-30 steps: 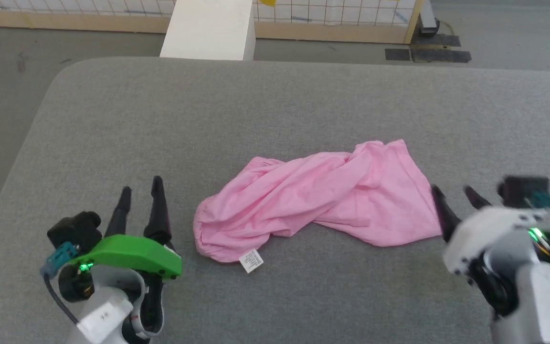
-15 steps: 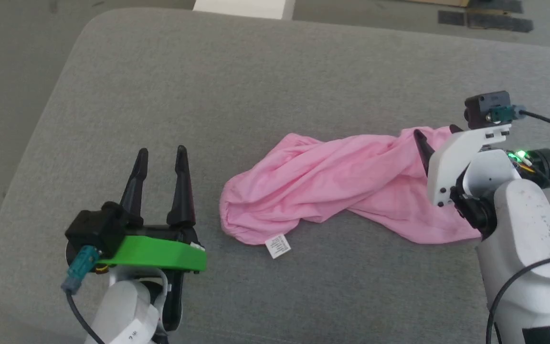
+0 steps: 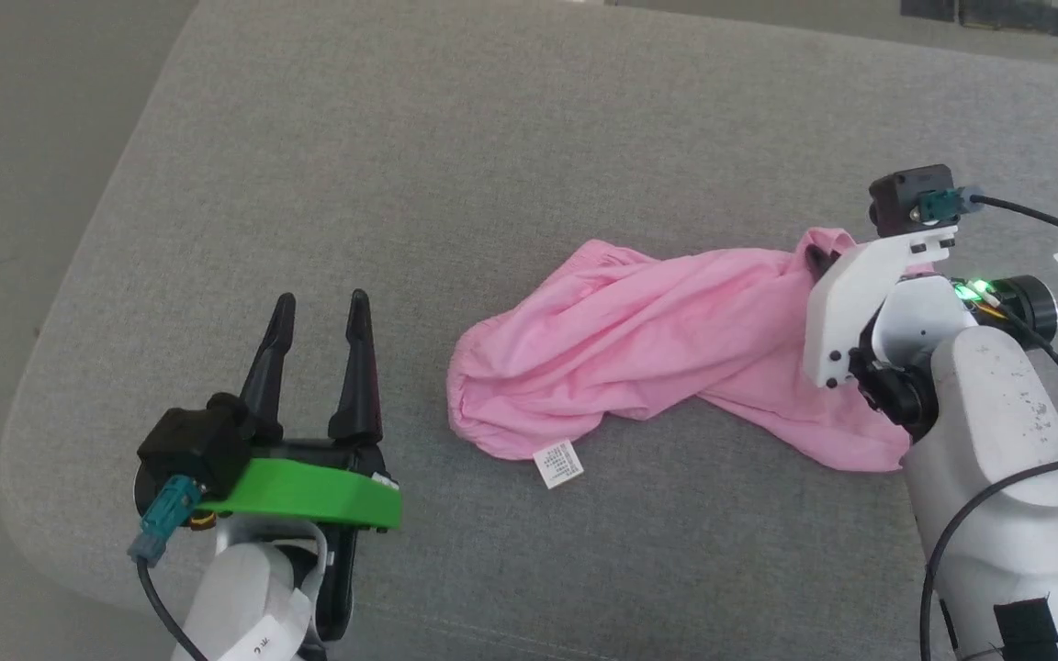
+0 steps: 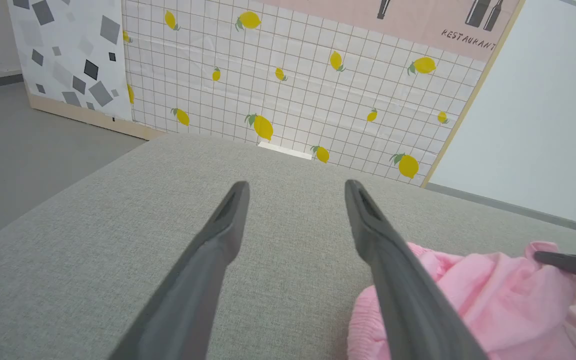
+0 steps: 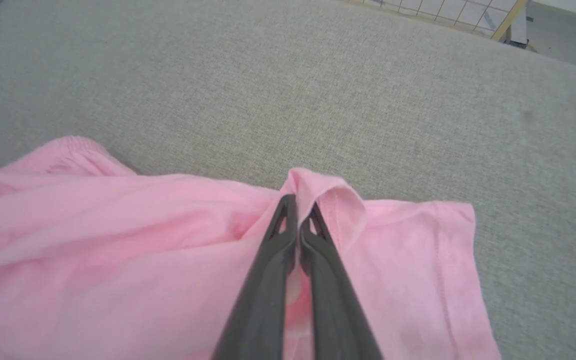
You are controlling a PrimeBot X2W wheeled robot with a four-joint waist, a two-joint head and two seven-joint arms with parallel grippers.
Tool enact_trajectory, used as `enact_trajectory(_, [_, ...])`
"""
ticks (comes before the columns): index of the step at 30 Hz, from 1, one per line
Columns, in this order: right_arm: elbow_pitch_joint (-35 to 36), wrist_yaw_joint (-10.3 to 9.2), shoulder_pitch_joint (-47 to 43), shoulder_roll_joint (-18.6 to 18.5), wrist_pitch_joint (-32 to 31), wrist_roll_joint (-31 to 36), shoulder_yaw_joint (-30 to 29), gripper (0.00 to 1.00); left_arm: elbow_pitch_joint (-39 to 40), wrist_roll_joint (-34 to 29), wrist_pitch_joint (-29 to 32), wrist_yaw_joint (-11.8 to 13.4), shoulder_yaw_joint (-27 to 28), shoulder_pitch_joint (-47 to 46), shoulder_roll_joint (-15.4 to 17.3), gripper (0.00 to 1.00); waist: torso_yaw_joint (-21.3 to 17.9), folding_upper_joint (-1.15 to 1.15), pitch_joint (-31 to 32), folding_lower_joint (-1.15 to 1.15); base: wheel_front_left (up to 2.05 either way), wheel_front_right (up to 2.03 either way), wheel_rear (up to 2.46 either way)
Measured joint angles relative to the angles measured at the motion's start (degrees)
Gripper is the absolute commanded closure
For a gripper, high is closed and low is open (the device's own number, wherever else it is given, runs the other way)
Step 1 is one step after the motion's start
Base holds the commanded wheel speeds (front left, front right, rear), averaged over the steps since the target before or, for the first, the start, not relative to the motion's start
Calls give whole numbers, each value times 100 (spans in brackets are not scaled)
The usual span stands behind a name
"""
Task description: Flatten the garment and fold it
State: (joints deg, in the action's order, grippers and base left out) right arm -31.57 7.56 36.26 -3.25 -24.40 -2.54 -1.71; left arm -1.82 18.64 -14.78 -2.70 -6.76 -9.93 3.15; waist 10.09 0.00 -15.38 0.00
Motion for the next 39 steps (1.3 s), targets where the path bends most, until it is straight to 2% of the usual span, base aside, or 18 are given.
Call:
enact_trajectory(4, [909,0,-221,-113,160,-575,246,100,-105,9,0,7,34,129,-7,0,-133,0,257,0,0,0,0])
enact_trajectory(7, [1771,0,-858,-288,-188,-1060,300,100,-147,9,0,20,71,219,-9,0,-231,0,424,0,0,0,0])
enact_trajectory(12, [3337,0,-2690,-682,-1592,-1926,257,100,-231,46,0,30,133,396,-11,0,-447,0,721,0,0,0,0])
enact_trajectory(15, [3953,0,-3751,-690,-2403,-2346,125,100,-287,58,0,42,167,467,-11,0,-614,0,846,0,0,0,0])
enact_trajectory(19, [4303,0,-4637,-533,-3033,-2482,-38,100,-356,63,0,51,167,522,-13,0,-801,0,984,0,0,0,0])
enact_trajectory(25, [4219,0,-4955,-275,-3398,-2444,-64,100,-494,124,0,62,165,558,-14,0,-936,0,1129,0,0,0,0])
enact_trajectory(26, [4224,0,-4954,-255,-3384,-2410,-74,98,-512,135,0,76,163,578,-15,0,-942,0,1149,0,0,0,0])
enact_trajectory(27, [4244,0,-4952,-249,-3325,-2371,-80,0,-531,140,0,81,164,592,-15,0,-944,0,1162,0,0,0,0])
enact_trajectory(32, [4475,0,-4623,-81,-2447,-2459,-530,0,-766,213,21,81,69,627,-14,0,-961,0,1238,0,0,0,0])
enact_trajectory(35, [4521,0,-4283,-25,-1975,-2455,-1042,0,-889,310,272,79,-70,472,-14,0,-981,0,1239,0,0,0,0])
enact_trajectory(39, [4401,0,-3830,-1,-1436,-2130,-1728,0,-1146,494,894,65,-411,-307,-14,0,-1008,0,1160,0,0,0,0])
